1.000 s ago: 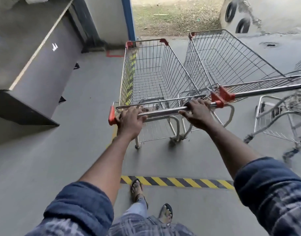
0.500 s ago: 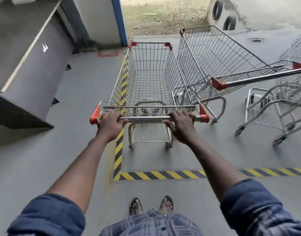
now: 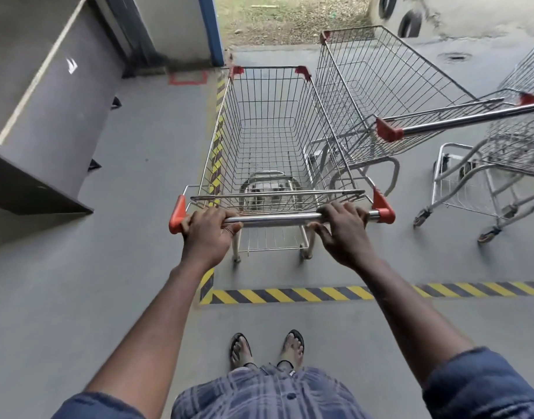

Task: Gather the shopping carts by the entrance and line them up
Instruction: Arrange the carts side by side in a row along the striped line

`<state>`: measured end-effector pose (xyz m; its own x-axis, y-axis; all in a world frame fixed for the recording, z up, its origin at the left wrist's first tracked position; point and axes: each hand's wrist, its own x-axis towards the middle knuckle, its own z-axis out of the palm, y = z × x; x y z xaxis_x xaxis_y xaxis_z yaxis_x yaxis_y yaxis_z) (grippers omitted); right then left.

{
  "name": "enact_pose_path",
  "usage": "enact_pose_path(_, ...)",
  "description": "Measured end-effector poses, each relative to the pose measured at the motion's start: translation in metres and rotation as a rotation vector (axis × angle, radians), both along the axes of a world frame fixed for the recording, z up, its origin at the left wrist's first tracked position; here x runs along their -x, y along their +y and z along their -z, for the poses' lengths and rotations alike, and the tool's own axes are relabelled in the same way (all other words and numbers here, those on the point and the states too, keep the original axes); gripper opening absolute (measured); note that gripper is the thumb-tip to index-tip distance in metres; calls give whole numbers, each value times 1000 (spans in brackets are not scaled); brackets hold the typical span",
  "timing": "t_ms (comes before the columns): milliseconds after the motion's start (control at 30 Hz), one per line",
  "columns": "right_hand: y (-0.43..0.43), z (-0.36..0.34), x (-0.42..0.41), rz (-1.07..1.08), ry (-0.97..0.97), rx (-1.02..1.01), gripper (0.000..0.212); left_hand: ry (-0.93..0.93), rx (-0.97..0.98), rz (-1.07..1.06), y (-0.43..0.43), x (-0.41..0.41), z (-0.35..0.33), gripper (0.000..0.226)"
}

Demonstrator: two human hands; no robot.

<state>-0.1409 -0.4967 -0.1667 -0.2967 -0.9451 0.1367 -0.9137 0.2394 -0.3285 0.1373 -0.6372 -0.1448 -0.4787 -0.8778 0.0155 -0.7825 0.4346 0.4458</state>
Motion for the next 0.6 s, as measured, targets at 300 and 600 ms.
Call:
enact_pose_path(300, -12, -6, 24, -19, -7, -26, 45, -17, -3, -27, -7, 23, -2, 26)
enact_pose_path(600, -56, -10, 28, -9, -56, -63, 55, 1, -33, -41, -42, 25, -6, 30)
